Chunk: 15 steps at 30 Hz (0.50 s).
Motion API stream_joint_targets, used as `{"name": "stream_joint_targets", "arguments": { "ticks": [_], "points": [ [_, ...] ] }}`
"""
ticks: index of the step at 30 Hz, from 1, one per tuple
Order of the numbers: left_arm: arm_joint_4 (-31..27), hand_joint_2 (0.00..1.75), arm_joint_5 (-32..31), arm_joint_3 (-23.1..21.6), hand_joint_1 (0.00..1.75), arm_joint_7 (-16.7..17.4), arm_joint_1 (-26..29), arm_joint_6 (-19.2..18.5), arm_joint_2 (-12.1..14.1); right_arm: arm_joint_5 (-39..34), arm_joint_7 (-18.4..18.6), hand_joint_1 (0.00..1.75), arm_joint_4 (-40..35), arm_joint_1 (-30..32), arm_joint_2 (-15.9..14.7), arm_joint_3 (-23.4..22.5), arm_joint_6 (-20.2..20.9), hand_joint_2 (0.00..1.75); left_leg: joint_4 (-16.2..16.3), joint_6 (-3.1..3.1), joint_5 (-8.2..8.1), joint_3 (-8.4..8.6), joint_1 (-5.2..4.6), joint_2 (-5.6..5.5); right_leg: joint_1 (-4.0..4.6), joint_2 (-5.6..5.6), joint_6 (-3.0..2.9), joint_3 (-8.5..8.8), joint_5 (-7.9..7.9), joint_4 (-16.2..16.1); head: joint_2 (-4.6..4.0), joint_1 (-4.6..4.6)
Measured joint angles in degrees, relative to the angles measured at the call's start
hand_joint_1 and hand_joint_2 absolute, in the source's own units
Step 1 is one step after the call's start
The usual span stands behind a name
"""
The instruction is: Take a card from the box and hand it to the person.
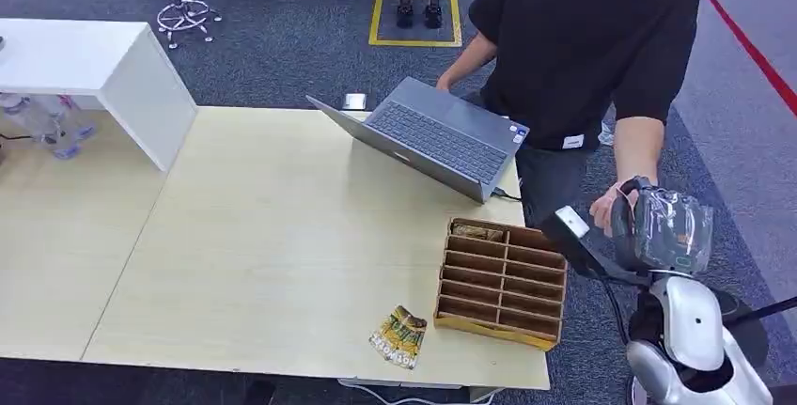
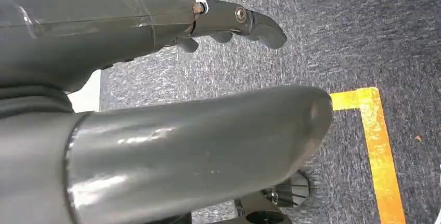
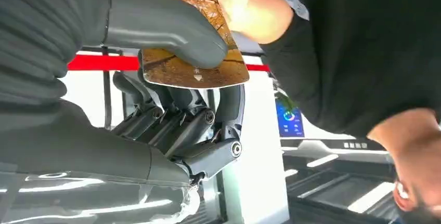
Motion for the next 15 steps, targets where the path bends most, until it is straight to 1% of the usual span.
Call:
{"name": "stream_joint_targets", "arguments": {
  "ticks": [1, 2, 3, 7, 15],
  "points": [
    [0.0, 0.0, 0.0, -0.1, 0.0, 0.0, 0.0, 0.0, 0.0, 0.2, 0.0, 1.1, 0.3, 0.2, 0.0, 0.0, 0.2, 1.75, 0.0, 0.0, 0.0, 0.0, 0.0, 0.0, 0.0, 0.0, 0.0, 0.0, 0.0, 0.0, 0.0, 0.0],
    [0.0, 0.0, 0.0, -0.3, 0.0, 0.0, 0.0, 0.0, 0.0, 0.5, 0.1, 0.37, 0.5, 0.5, 0.0, -0.1, 0.4, 1.75, 0.0, 0.0, 0.0, 0.0, 0.0, 0.0, 0.0, 0.0, 0.0, 0.0, 0.0, 0.0, 0.0, 0.02],
    [0.0, 0.0, 0.0, -0.4, 0.0, 0.0, 0.0, 0.0, 0.0, 0.7, 0.1, 0.02, 0.7, 0.7, 0.0, -0.1, 0.7, 1.75, 0.0, 0.0, 0.0, 0.0, 0.0, 0.0, 0.0, 0.0, 0.0, 0.0, 0.0, 0.0, 0.0, 0.0],
    [0.0, 0.0, 0.0, -1.1, 0.0, 0.0, 0.0, 0.0, 0.0, 0.9, 0.2, 0.0, 1.6, 1.2, -0.1, -0.1, 2.4, 1.75, 0.0, 0.0, 0.0, -0.01, 0.0, 0.0, 0.0, 0.0, 0.0, 0.0, 0.0, 0.0, 0.0, 0.0],
    [0.0, 0.0, 0.0, -1.5, 0.0, 0.0, 0.0, 0.0, 0.0, 0.7, 0.6, 0.0, 2.8, 1.8, -0.3, 0.1, 4.4, 1.75, 0.0, 0.0, 0.0, -0.01, 0.0, 0.0, 0.0, 0.0, 0.0, 0.0, 0.0, 0.0, 0.0, 0.0]
  ]
}}
